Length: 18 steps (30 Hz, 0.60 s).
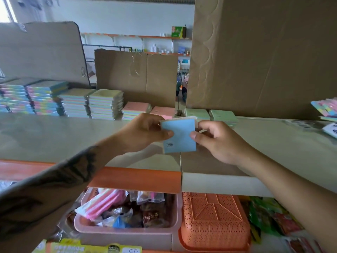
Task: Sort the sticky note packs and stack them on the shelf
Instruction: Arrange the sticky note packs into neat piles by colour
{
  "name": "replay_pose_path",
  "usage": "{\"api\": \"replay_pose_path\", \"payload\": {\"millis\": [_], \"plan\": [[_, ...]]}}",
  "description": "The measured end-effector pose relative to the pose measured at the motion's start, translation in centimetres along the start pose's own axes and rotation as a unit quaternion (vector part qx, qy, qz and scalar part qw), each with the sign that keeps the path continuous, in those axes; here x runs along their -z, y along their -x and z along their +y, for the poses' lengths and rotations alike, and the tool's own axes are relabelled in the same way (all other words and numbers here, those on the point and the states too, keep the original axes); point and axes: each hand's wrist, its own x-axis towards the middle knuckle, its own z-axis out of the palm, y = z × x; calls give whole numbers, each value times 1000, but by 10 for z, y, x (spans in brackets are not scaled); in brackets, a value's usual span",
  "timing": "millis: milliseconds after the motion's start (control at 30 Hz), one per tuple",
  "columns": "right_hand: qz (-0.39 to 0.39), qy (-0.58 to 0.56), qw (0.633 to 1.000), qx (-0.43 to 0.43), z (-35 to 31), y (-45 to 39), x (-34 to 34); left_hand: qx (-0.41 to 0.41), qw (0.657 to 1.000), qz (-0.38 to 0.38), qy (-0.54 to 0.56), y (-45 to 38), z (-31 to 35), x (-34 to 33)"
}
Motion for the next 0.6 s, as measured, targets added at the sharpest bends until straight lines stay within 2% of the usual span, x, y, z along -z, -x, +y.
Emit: {"api": "replay_pose_path", "payload": {"millis": [300, 367, 433, 500, 600], "plan": [[25, -41, 999, -19, -1, 3, -4, -6, 999, 27, 29, 4, 2, -3], [49, 7, 998, 25, -4, 6, -4, -4, 999, 37, 28, 7, 6, 0], [54, 97, 988, 109, -12, 6, -3, 8, 998, 54, 39, 10, 9, 3], [42, 177, 966, 182, -19, 1, -3, 20, 996, 67, 48, 15, 11, 7], [13, 222, 945, 241, -30, -12, -6, 19, 995, 77, 57, 28, 10, 14]]}}
